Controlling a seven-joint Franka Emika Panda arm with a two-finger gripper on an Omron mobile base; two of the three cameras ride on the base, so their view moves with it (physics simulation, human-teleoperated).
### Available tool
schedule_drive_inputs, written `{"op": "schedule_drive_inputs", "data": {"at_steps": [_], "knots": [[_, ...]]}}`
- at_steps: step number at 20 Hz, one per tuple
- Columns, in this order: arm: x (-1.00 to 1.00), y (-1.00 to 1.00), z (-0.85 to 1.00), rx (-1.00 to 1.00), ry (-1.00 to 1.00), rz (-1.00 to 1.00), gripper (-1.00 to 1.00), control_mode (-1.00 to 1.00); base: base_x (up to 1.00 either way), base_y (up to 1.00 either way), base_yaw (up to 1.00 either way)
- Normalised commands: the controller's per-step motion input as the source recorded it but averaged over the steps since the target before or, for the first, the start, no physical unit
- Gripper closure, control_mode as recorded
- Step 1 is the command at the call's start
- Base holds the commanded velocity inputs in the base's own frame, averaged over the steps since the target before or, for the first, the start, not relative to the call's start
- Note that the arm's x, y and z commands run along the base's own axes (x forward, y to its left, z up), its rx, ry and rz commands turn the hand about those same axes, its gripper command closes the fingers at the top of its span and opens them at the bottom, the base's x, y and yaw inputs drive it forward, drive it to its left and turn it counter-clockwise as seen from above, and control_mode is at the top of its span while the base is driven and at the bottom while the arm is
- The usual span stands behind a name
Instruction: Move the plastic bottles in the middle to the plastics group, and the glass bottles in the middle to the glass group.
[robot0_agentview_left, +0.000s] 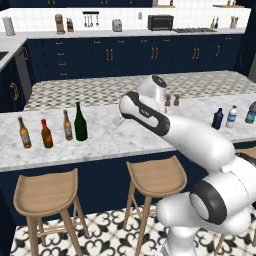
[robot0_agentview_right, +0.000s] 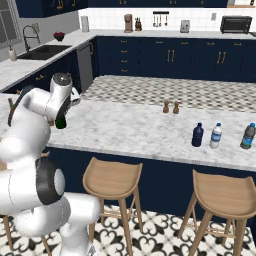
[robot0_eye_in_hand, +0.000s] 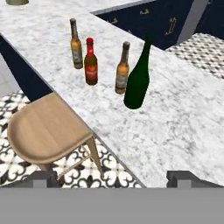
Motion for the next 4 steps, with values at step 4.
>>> {"op": "schedule_drive_inputs", "data": {"at_steps": [4], "knots": [[-0.46, 0.00, 1.00, 0.00, -0.06, -0.05, -1.00, -1.00, 0.00, 0.00, 0.00]]}}
